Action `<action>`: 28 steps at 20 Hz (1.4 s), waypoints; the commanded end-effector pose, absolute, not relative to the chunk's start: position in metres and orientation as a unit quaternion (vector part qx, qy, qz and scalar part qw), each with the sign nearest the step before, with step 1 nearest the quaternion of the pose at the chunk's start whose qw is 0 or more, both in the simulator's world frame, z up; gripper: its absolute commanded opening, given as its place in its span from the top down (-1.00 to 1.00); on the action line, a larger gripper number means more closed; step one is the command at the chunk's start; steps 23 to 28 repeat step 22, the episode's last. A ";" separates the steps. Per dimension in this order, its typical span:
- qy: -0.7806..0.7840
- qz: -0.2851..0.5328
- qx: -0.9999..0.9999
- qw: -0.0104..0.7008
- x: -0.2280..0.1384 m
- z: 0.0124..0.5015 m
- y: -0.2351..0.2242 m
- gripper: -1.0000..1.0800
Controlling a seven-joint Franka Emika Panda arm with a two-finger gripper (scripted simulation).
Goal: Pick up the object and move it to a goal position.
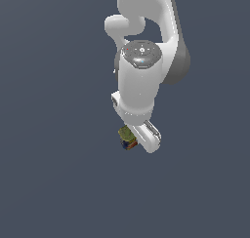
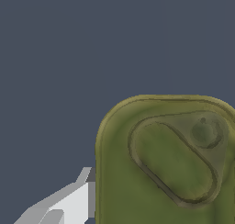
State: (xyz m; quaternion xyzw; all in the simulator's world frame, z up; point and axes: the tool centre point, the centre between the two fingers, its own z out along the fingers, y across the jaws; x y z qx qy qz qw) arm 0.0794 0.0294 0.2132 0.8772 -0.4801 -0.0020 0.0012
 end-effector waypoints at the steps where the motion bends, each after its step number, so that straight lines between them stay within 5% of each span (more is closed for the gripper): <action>1: -0.480 0.000 0.877 0.000 0.078 0.242 0.043 1.00; 13: -0.480 0.000 0.877 0.000 0.076 0.335 0.094 1.00; 28: -0.480 0.000 0.877 0.000 0.077 0.351 0.104 1.00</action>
